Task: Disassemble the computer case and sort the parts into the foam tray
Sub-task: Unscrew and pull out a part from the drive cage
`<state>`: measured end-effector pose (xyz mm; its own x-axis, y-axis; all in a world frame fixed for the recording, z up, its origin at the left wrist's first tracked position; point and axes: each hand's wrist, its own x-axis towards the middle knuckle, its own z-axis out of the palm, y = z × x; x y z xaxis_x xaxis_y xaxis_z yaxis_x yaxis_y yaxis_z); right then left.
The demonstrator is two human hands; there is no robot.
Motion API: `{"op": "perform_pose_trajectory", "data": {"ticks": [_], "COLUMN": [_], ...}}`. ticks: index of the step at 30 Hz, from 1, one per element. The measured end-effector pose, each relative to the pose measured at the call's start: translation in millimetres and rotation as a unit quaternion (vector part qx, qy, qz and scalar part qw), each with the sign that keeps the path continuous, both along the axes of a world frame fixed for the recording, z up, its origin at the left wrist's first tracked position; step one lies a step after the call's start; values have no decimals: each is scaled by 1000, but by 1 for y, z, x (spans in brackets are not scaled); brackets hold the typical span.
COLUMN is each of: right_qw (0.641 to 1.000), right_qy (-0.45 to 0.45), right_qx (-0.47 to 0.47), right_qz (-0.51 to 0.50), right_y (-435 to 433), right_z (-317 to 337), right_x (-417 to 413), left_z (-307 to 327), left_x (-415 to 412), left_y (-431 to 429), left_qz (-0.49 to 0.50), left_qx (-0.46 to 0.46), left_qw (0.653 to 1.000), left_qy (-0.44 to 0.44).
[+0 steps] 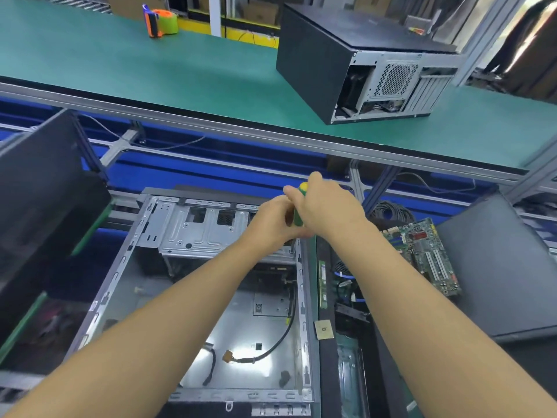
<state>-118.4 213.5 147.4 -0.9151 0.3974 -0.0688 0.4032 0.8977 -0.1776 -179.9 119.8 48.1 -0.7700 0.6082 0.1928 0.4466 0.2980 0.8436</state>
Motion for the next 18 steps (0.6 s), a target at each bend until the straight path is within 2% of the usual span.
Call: {"op": "perform_pose_trajectory", "data": {"ticks": [4,7,10,14,16,18], "right_qw": [996,989,991,1000,999,997], "right_qy": [-7,-57,-53,-16,-9,-15], "right_qx": [-70,-110,-99,-7,-23,-49], "right_qz": [47,83,70,14,28,59], "right_y": [3,7,4,1,0,0], "right_z": [4,11,8,6,5,7], "right_x": [-4,-5,-3,0,1,1], "left_z": [-3,-6,-8,-4,-1,3], "left_x": [-4,-6,-3,0,2,3], "left_y": [-12,-19,-15,-6,-5,-9], "left_qz": [-78,-70,-28,-3,-27,-68], "left_qx": [19,27,15,-28,-46,-20], "left_qw": [995,991,995,998,998,996], "left_qy": [-62,-111,-93,-51,-41,-55]}}
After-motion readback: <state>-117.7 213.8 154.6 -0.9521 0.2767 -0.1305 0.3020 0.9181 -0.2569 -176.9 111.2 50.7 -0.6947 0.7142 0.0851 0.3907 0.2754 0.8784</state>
